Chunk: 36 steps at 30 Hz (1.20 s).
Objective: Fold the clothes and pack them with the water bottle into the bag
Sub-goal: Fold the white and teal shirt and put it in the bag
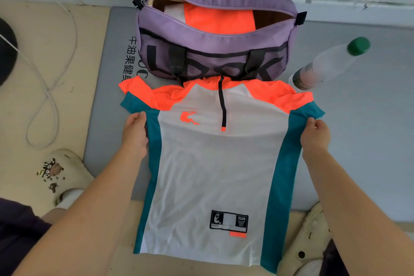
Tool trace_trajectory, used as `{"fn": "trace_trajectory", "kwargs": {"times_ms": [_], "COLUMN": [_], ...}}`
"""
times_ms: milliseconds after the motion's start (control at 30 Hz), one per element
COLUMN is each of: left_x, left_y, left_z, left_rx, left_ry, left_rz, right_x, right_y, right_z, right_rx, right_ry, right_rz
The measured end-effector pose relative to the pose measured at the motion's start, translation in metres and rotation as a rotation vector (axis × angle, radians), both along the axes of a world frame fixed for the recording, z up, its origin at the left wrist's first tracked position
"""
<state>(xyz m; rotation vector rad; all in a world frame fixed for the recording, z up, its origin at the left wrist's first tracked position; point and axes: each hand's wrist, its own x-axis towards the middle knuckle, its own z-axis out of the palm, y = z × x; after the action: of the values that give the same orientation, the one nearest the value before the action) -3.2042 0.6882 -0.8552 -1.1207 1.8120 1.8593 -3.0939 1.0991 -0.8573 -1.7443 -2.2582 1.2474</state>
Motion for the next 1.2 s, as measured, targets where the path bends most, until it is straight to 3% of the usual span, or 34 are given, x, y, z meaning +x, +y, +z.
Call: {"fn": "trace_trajectory", "kwargs": {"times_ms": [67, 167, 333, 500, 567, 667, 733, 867, 1000, 1200], "left_x": [0.007, 0.022, 0.031, 0.045, 0.043, 0.033, 0.032, 0.061, 0.084, 0.089], "left_y": [-0.001, -0.002, -0.006, -0.011, -0.015, -0.021, -0.022, -0.02, -0.015, 0.008], "left_z": [-0.003, -0.008, -0.005, 0.001, 0.005, 0.017, 0.019, 0.0, -0.005, -0.007], "left_rx": [0.036, -0.096, -0.169, 0.123, 0.121, 0.109, 0.097, -0.145, -0.275, -0.536], "left_ry": [-0.058, -0.229, -0.298, -0.352, -0.224, 0.033, 0.026, -0.213, -0.267, -0.079], "left_rz": [-0.088, -0.268, -0.415, -0.395, -0.295, 0.04, 0.023, -0.326, -0.475, -0.611], "right_x": [0.003, 0.018, 0.062, 0.08, 0.077, 0.068, 0.064, 0.071, 0.093, 0.097], "right_y": [-0.005, -0.019, -0.029, -0.034, -0.028, -0.016, -0.014, -0.026, -0.041, -0.045], "right_z": [0.001, 0.001, -0.007, -0.006, 0.002, 0.013, 0.017, 0.015, 0.01, 0.015], "right_rx": [-0.065, -0.173, -0.14, -0.188, -0.167, -0.073, -0.074, -0.137, -0.144, -0.187], "right_ry": [-0.006, -0.039, -0.171, -0.199, -0.109, 0.034, 0.041, -0.143, -0.241, -0.15], "right_rz": [-0.005, 0.056, 0.118, 0.126, 0.091, 0.011, 0.015, 0.051, 0.192, 0.119]}}
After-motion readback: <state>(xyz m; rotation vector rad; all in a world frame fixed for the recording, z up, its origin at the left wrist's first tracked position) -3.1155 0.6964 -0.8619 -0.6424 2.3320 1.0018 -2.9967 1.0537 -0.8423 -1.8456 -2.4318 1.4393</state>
